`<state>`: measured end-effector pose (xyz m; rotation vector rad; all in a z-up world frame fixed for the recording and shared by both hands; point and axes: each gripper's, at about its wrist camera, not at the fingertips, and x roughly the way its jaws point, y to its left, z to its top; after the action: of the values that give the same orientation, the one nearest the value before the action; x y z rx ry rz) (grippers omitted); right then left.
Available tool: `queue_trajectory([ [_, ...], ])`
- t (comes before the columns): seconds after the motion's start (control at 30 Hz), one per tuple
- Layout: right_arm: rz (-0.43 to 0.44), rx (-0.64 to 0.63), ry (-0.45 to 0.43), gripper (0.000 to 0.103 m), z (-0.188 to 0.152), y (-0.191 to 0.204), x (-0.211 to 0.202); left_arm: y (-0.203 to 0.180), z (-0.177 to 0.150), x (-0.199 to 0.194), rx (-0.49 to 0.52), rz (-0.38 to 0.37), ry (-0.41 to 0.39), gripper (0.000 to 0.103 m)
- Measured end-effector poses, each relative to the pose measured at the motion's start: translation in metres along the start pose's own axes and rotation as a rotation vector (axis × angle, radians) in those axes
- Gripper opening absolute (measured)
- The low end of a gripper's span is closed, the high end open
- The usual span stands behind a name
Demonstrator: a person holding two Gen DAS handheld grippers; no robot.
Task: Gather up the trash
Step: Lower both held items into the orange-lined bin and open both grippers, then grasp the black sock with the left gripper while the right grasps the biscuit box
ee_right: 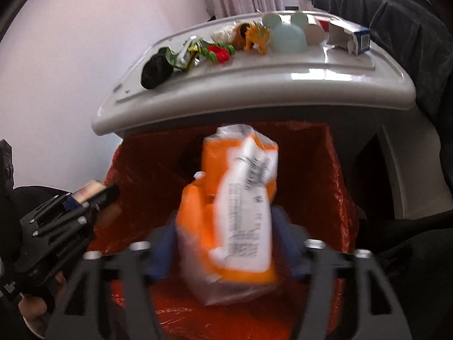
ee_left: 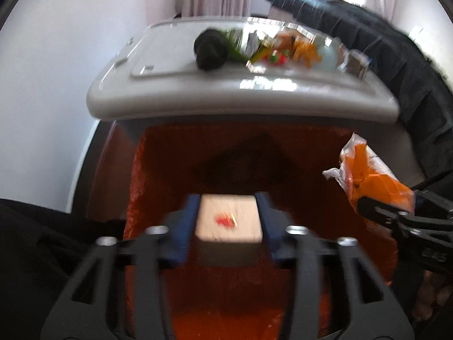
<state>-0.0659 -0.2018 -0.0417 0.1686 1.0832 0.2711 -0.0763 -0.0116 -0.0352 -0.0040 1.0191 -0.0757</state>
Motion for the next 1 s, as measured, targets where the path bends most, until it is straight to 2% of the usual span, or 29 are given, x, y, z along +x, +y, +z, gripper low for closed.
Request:
queue_trajectory([
  [0.03,-0.005,0.006,-0.001,0.069,-0.001,-0.002,0.000,0.000,0.000,0.002,0.002,0.008,0.002,0.082],
  [0.07,-0.008,0.015,-0.003,0.069,-0.001,-0.004,-0.001,0.000,0.000,0.001,0.005,0.015,-0.003,0.084],
  [0.27,0.001,0.084,-0.061,0.069,0.006,-0.023,-0.019,-0.001,0.001,-0.005,0.014,0.020,-0.023,0.084],
  [0.43,-0.013,0.102,-0.155,0.069,0.027,-0.042,-0.049,0.000,0.016,-0.007,-0.009,0.005,-0.029,0.084],
  [0.57,-0.047,0.105,-0.247,0.070,0.075,-0.065,-0.068,0.001,0.055,-0.004,-0.020,0.023,-0.079,0.085],
  [0.67,-0.100,0.094,-0.329,0.070,0.108,-0.077,-0.079,0.007,0.096,0.008,-0.062,0.029,-0.121,0.089],
  [0.73,-0.098,0.108,-0.365,0.070,0.121,-0.083,-0.081,0.012,0.124,0.021,-0.083,0.029,-0.129,0.089],
  [0.83,-0.061,0.155,-0.411,0.073,0.126,-0.094,-0.079,0.016,0.155,0.043,-0.097,0.055,-0.126,0.089],
  [1.0,0.006,0.225,-0.360,0.073,0.123,-0.105,-0.068,0.021,0.177,0.093,-0.056,0.111,-0.051,0.089],
])
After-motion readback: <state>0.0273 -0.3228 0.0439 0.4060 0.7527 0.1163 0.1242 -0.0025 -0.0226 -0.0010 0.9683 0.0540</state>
